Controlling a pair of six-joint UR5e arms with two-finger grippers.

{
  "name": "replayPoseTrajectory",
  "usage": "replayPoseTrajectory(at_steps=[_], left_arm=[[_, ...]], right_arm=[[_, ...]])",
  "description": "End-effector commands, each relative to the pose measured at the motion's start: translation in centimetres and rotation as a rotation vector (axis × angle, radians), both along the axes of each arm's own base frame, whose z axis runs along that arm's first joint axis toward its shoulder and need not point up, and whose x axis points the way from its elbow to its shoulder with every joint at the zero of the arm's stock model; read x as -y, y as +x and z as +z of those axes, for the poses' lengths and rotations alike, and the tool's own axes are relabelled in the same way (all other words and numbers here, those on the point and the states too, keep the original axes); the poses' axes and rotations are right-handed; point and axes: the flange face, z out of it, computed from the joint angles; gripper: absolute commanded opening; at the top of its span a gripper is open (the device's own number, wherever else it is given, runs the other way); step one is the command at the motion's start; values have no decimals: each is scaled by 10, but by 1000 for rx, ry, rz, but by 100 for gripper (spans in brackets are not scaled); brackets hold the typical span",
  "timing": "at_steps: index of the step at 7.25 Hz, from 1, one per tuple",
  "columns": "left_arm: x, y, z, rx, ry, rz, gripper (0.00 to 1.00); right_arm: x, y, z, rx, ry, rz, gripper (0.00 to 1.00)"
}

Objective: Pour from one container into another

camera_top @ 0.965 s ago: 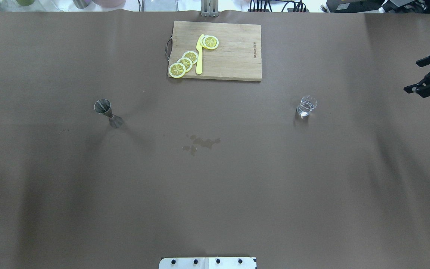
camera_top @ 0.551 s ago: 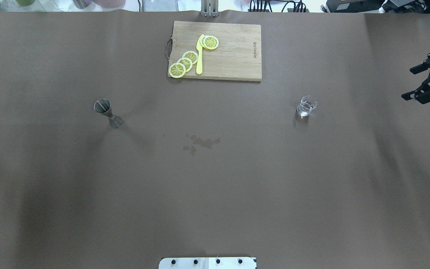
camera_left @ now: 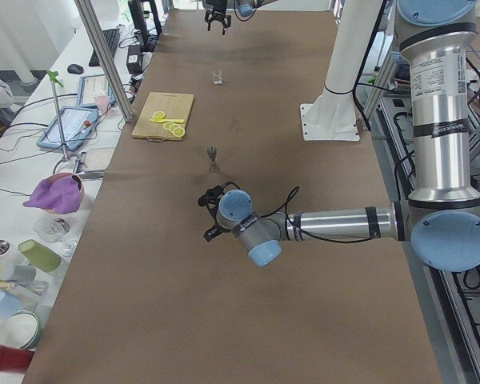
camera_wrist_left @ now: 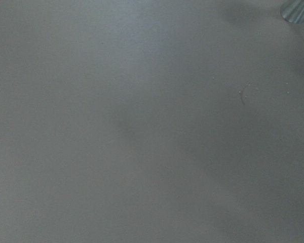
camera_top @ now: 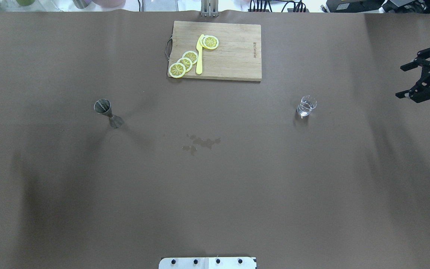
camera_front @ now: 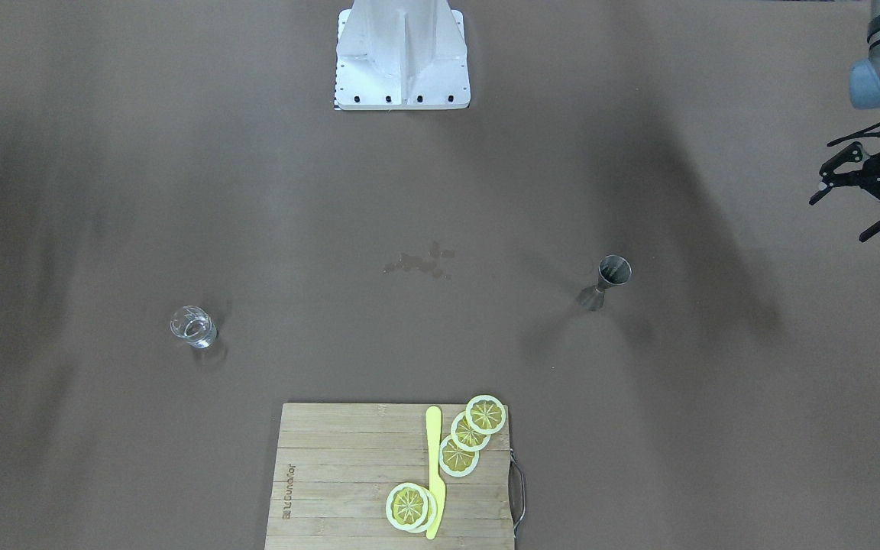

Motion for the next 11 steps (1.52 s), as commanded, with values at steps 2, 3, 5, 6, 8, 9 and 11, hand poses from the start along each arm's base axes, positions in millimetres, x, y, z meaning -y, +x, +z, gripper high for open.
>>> replayPoseTrajectory(at_steps=[2,3,5,6,8,9,11], left_arm=[[17,52,-35,-33,78,79,97],[24,61,-42,-35,89,86,97],[24,72,-45,-9,119,62,97],[20,88,-50,-7,138,78,97],[9,129,-61,-26,181,143,97],[14,134,-87,2,255,62,97],[5,150,-123,18,285,61,97]], right_arm=[[-4,-26,-11,56,54,-64,100],[-10,-38,-12,72,80,-94,99],[-18,-51,12,103,158,-122,99],[-17,-60,8,110,162,-133,99],[-19,-87,-10,136,205,-165,99],[-19,-102,-17,153,208,-170,99],[-19,-127,-8,175,225,-196,99]])
